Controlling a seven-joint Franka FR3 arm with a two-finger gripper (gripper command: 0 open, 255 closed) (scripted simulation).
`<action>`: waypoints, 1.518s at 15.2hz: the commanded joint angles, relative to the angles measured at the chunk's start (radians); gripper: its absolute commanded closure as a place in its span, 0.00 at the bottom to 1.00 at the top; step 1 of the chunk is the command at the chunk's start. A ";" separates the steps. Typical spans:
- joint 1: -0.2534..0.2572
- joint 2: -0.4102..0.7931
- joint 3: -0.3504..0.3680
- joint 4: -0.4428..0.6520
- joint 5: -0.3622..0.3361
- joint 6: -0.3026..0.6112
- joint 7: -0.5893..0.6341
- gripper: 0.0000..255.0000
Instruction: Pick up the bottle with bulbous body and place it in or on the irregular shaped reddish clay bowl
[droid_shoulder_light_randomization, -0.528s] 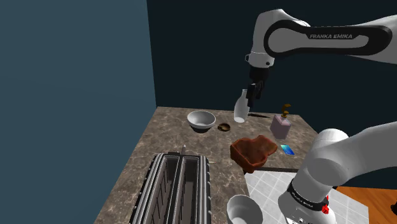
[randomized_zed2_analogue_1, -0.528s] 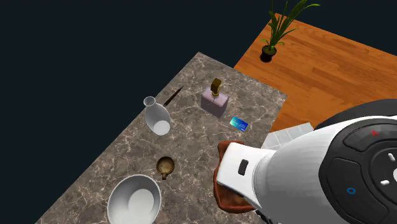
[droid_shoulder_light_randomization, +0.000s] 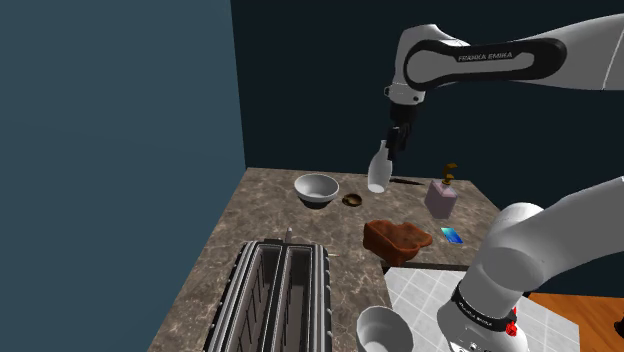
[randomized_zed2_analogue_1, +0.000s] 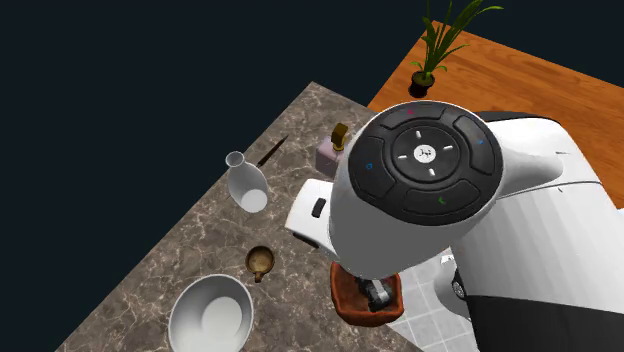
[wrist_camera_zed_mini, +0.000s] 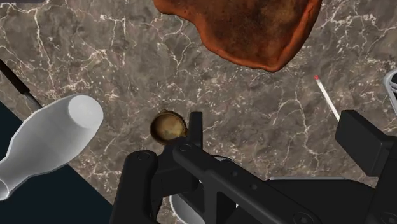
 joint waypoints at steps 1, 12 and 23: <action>-0.008 0.053 -0.038 0.023 -0.014 0.034 -0.044 0.00; -0.037 0.410 -0.231 0.270 0.012 0.156 -0.307 0.00; -0.140 0.863 -0.333 0.689 0.217 0.149 -0.596 0.00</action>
